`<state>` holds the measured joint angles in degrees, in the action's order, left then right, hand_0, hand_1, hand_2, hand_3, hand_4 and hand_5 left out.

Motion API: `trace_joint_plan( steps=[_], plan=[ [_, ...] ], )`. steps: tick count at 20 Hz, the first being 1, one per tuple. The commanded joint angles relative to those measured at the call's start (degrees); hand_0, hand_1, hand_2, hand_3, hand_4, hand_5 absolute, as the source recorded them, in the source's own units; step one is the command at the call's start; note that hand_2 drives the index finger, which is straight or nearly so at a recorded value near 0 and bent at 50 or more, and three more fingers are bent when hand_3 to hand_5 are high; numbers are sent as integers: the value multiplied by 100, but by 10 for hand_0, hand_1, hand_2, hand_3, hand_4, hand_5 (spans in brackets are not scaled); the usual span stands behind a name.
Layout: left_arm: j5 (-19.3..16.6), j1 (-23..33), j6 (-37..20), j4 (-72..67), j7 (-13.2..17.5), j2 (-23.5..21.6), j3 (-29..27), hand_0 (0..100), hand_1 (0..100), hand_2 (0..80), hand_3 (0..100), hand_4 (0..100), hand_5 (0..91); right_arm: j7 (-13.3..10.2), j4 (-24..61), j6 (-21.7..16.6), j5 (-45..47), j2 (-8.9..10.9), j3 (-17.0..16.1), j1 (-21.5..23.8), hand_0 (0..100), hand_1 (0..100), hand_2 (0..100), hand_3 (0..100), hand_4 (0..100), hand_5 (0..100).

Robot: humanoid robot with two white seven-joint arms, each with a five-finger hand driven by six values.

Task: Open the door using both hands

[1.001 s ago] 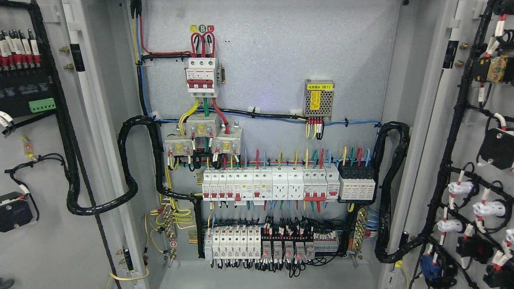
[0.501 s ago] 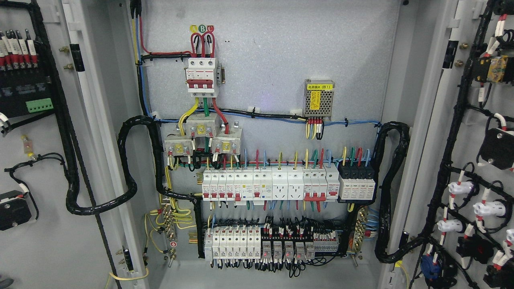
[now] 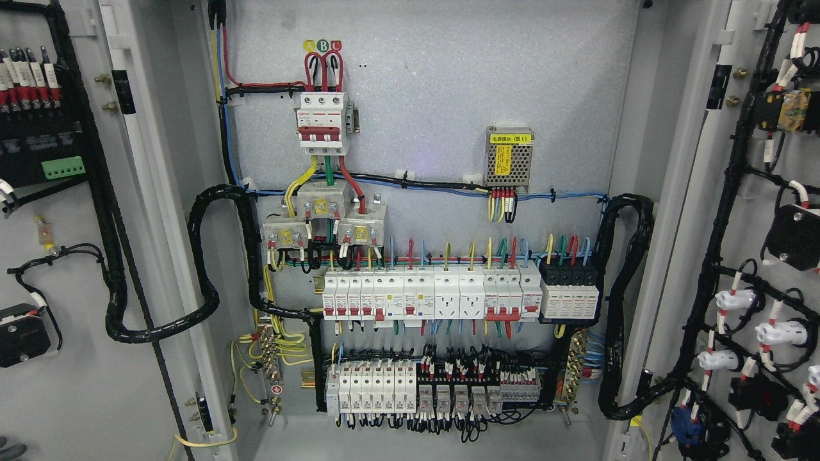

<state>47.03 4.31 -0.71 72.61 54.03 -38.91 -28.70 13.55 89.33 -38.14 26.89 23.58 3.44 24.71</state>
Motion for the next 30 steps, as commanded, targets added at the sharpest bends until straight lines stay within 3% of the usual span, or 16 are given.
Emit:
trace_joint_plan(
  steps=[1, 3, 5, 8, 10, 12, 15, 18, 21, 23, 25, 30],
  plan=[
    [-35, 70, 238, 1043, -50, 304, 154, 295, 0, 27, 27, 39, 0, -2, 14, 8, -26, -99, 42, -88, 219, 0, 0, 0, 0, 0],
    [-114, 184, 256, 1421, -400, 506, 172, 295, 0, 27, 27, 38, 0, -2, 14, 9, -53, -230, 60, -211, 219, 0, 0, 0, 0, 0],
    [-220, 386, 247, 2008, -1067, 708, 303, 295, 0, 27, 27, 38, 0, -10, 110, 26, -70, -345, 191, -317, 219, 0, 0, 0, 0, 0],
    [-430, 615, 221, 2791, -1578, 1112, 812, 295, 0, 27, 27, 39, 0, -19, 260, 44, -175, -599, 376, -422, 219, 0, 0, 0, 0, 0],
    [-955, 729, 212, 3152, -2034, 1515, 1172, 295, 0, 27, 27, 39, 0, -28, 269, 44, -587, -880, 464, -519, 219, 0, 0, 0, 0, 0],
    [-1737, 773, 212, 3259, -2474, 1990, 1620, 295, 0, 28, 27, 38, 0, -28, 269, 44, -1070, -1336, 473, -537, 219, 0, 0, 0, 0, 0],
    [-2731, 931, 194, 3295, -2678, 2649, 2297, 295, 0, 28, 27, 39, 0, -37, 260, 44, -1546, -1759, 517, -537, 218, 0, 0, 0, 0, 0],
    [-3601, 1221, 142, 3295, -2906, 3536, 2851, 295, 0, 28, 27, 38, 0, -54, 269, 52, -1679, -1857, 771, -537, 218, 0, 0, 0, 0, 0],
    [-4227, 1318, -200, 3286, -3196, 3776, 3229, 295, 0, 27, 27, 38, 0, -115, 269, 88, -1679, -1971, 851, -519, 219, 0, 0, 0, 0, 0],
    [-4307, 1336, -411, 3268, -3573, 3768, 3353, 295, 0, 27, 27, 38, 0, -378, 269, 88, -1679, -1980, 851, -493, 218, 0, 0, 0, 0, 0],
    [-4298, 1441, -438, 3251, -3916, 3776, 3354, 295, 0, 27, 27, 37, 0, -485, 260, 88, -1679, -1971, 860, -458, 219, 0, 0, 0, 0, 0],
    [-4281, 1529, -764, 3180, -4014, 3768, 3336, 295, 0, 27, 27, 39, 0, -485, 217, 88, -1679, -1919, 1009, -344, 219, 0, 0, 0, 0, 0]
  ],
)
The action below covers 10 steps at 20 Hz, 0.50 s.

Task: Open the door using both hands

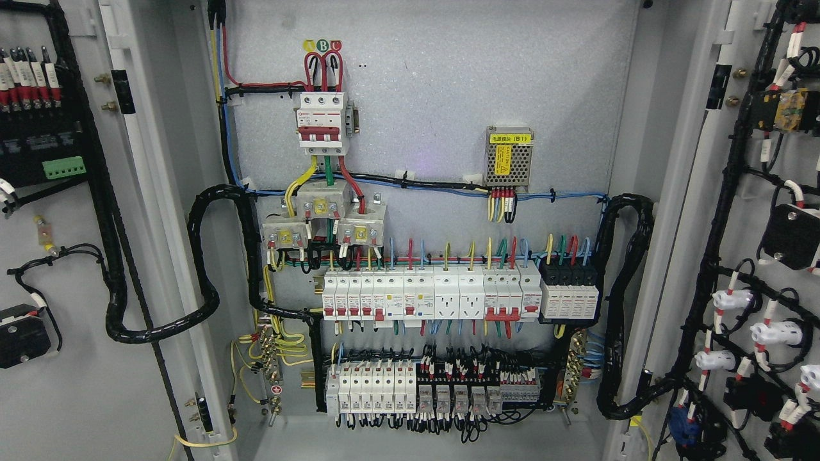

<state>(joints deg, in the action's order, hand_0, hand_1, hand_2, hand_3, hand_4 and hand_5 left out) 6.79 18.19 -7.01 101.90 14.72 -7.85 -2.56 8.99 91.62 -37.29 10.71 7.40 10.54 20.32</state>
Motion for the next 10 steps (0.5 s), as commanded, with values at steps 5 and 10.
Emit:
trace_joint_plan(
  steps=[5, 10],
  plan=[
    [-240, 140, -134, 243, -92, 662, 678, 295, 0, 27, 27, 38, 0, -37, -74, 12, -69, -310, 571, 113, 219, 0, 0, 0, 0, 0],
    [-240, 140, -134, 243, -434, 671, 502, 295, 0, 27, 27, 37, 0, -64, -250, 47, -43, -318, 554, 104, 219, 0, 0, 0, 0, 0]
  ],
)
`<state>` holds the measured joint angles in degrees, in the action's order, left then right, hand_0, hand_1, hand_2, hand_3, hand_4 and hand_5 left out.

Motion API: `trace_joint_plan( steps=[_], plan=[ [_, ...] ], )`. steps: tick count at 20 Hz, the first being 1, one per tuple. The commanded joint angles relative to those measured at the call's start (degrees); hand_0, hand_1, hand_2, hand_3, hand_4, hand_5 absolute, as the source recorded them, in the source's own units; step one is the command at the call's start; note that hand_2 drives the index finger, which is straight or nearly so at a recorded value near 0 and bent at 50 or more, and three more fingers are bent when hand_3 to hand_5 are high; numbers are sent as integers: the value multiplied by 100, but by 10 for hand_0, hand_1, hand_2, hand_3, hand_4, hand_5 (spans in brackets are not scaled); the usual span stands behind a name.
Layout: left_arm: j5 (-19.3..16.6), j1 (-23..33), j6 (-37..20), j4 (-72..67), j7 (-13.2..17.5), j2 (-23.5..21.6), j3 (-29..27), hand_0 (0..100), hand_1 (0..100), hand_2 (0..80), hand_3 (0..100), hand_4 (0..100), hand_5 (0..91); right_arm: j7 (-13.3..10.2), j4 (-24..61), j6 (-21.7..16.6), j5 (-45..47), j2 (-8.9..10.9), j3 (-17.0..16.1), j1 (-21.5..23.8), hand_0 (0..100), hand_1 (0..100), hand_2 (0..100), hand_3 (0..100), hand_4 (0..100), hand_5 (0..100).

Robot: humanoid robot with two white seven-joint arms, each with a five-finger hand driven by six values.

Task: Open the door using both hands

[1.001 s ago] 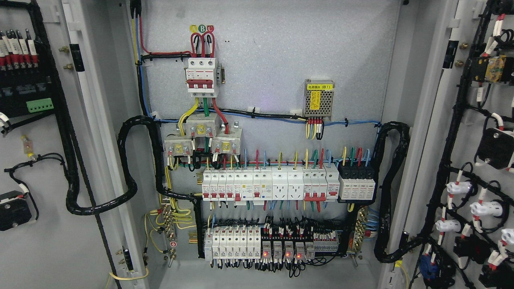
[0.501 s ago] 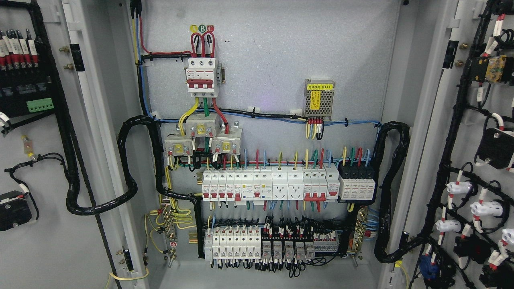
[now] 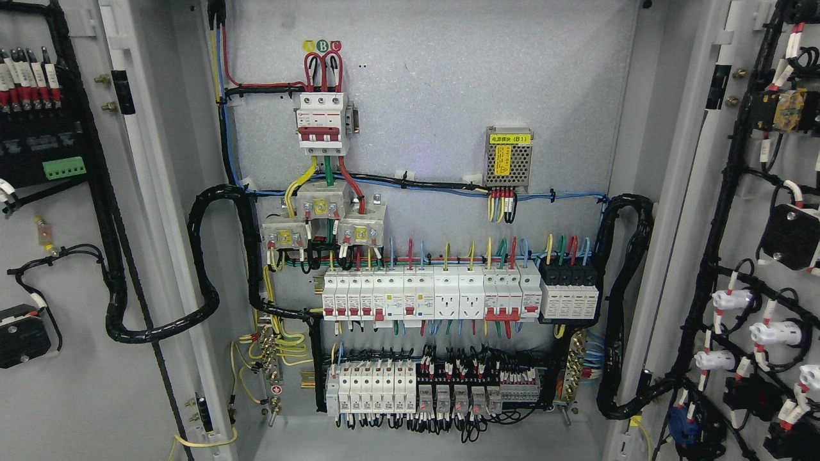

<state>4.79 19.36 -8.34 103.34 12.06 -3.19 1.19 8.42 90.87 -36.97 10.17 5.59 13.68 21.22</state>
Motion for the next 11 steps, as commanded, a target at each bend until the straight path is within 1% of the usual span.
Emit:
trace_joint_plan(
  steps=[1, 5, 7, 11],
  plan=[
    [-39, 24, -1, 98, -204, 205, 110, 295, 0, 27, 27, 37, 0, -7, -174, 14, 20, -137, 232, -4, 219, 0, 0, 0, 0, 0],
    [-39, 24, -1, 98, -213, 205, 74, 295, 0, 27, 27, 37, 0, -7, -174, 31, 12, -146, 240, -39, 219, 0, 0, 0, 0, 0],
    [-39, 24, -1, 98, -213, 205, 66, 295, 0, 26, 27, 38, 0, -7, -183, 128, 20, -163, 240, -57, 219, 0, 0, 0, 0, 0],
    [-39, 24, 8, 98, -213, 205, 4, 295, 0, 26, 26, 38, 0, -15, -183, 155, 29, -172, 232, -180, 218, 0, 0, 0, 0, 0]
  ],
)
